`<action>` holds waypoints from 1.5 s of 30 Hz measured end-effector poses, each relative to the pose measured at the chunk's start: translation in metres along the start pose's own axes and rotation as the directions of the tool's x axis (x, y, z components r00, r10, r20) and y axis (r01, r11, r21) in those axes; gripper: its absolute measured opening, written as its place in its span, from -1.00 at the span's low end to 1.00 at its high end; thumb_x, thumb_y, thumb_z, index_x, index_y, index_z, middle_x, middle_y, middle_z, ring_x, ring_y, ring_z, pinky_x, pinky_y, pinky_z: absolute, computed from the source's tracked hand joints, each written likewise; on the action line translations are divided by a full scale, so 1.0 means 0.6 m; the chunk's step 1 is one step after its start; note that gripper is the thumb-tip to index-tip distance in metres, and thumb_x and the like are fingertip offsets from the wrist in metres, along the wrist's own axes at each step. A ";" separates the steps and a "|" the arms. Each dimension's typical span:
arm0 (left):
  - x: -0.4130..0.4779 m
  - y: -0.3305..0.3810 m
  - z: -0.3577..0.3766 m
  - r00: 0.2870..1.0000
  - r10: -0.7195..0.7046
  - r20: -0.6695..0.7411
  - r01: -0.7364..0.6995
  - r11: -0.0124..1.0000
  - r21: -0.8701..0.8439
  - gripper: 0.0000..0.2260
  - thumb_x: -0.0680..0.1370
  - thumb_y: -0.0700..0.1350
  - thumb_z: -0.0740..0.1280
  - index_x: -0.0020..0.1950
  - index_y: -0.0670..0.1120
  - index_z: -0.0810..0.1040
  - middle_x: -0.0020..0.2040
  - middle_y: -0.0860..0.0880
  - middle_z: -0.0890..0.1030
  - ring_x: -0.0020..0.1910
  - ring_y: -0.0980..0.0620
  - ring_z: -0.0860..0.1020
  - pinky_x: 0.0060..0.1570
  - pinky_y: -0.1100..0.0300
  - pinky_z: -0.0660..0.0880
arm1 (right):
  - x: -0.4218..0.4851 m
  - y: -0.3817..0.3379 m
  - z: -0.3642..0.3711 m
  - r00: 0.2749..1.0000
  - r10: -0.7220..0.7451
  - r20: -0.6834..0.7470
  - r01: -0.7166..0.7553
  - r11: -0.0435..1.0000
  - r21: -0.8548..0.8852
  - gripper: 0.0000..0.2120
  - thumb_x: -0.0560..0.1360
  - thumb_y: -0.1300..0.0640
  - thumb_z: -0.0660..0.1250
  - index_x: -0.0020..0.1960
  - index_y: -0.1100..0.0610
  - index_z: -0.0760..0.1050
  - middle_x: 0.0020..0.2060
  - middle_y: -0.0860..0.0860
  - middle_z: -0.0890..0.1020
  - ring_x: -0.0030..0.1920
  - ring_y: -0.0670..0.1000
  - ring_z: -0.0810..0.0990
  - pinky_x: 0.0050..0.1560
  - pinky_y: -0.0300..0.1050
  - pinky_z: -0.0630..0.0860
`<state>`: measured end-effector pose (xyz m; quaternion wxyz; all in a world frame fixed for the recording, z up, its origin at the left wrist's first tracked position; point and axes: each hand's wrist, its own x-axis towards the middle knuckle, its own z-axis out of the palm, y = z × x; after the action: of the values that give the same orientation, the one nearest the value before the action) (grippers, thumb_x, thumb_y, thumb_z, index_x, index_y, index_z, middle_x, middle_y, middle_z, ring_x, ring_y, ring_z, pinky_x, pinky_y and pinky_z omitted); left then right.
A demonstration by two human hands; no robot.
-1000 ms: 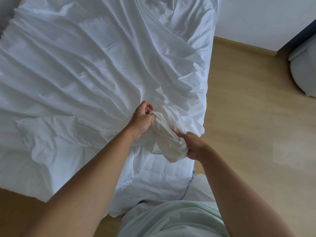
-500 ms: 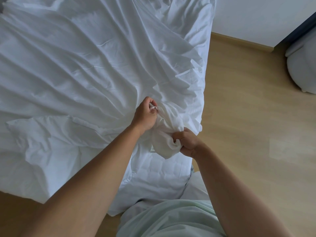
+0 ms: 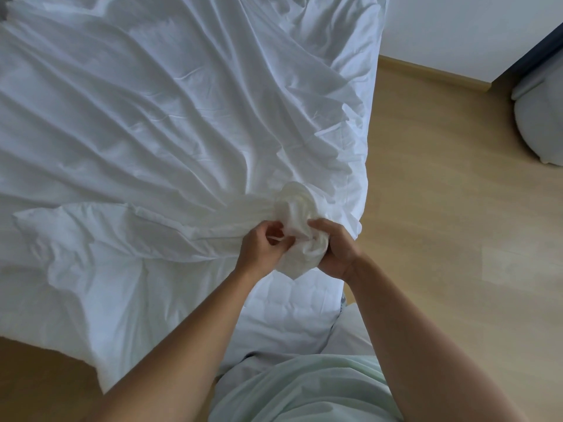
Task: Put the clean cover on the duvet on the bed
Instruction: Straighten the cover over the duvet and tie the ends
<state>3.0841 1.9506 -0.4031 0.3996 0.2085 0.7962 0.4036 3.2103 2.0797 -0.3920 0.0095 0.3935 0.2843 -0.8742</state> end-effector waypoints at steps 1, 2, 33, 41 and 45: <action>0.008 0.003 0.002 1.000 0.020 -0.005 -0.020 0.999 0.049 -0.74 0.43 0.01 0.58 0.03 -0.01 0.62 -0.11 0.14 0.68 -0.14 0.23 0.63 -0.16 0.45 0.48 | -0.002 0.001 -0.001 0.999 0.012 0.032 -0.011 1.000 -0.026 -0.62 0.52 0.11 0.39 0.28 0.25 0.60 0.23 0.29 0.61 0.23 0.26 0.60 0.29 0.21 0.52; 0.017 0.007 0.005 0.999 0.053 0.005 -0.053 0.993 0.109 -0.77 0.43 0.01 0.57 -0.01 -0.02 0.62 -0.13 0.12 0.67 -0.16 0.21 0.62 -0.21 0.43 0.45 | -0.003 0.002 -0.001 0.999 0.024 0.024 -0.022 0.996 -0.085 -0.55 0.48 0.09 0.48 0.31 0.27 0.57 0.26 0.30 0.59 0.25 0.27 0.59 0.33 0.25 0.49; -0.013 0.040 -0.041 0.990 -0.127 -0.061 0.090 0.901 -0.424 -0.83 0.50 -0.02 0.44 0.05 -0.04 0.69 -0.06 -0.03 0.74 0.03 -0.13 0.70 -0.03 0.03 0.64 | -0.004 0.025 0.081 0.942 -0.334 -0.022 0.262 0.779 -0.570 -0.62 0.29 0.31 0.09 -0.05 0.21 0.62 -0.19 0.03 0.70 -0.14 0.04 0.68 -0.17 -0.07 0.61; -0.003 0.037 -0.078 0.981 -0.188 0.042 0.188 0.882 -0.432 -0.73 0.53 0.04 0.45 0.14 -0.08 0.68 0.03 -0.10 0.74 0.08 -0.15 0.69 0.11 -0.08 0.62 | 0.008 0.033 0.082 0.847 -0.514 -0.137 0.149 0.476 -0.867 -0.81 0.52 0.18 0.22 0.03 0.02 0.58 -0.19 -0.05 0.67 -0.25 0.02 0.65 -0.20 -0.02 0.64; -0.015 0.047 -0.060 0.986 -0.120 0.114 0.143 0.964 -0.223 -0.57 0.31 0.09 0.59 0.12 -0.04 0.69 -0.03 -0.01 0.75 -0.01 0.05 0.71 -0.02 0.12 0.63 | 0.023 0.041 0.097 0.786 -0.617 -0.027 0.149 0.232 -0.961 -0.92 0.51 0.20 0.31 -0.04 0.20 0.55 -0.05 0.07 0.57 -0.11 0.07 0.59 -0.14 -0.02 0.56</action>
<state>3.0608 1.9442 -0.3632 0.4862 0.1270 0.7352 0.4550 3.1670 2.0324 -0.3829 -0.0503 0.4014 0.8114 -0.4218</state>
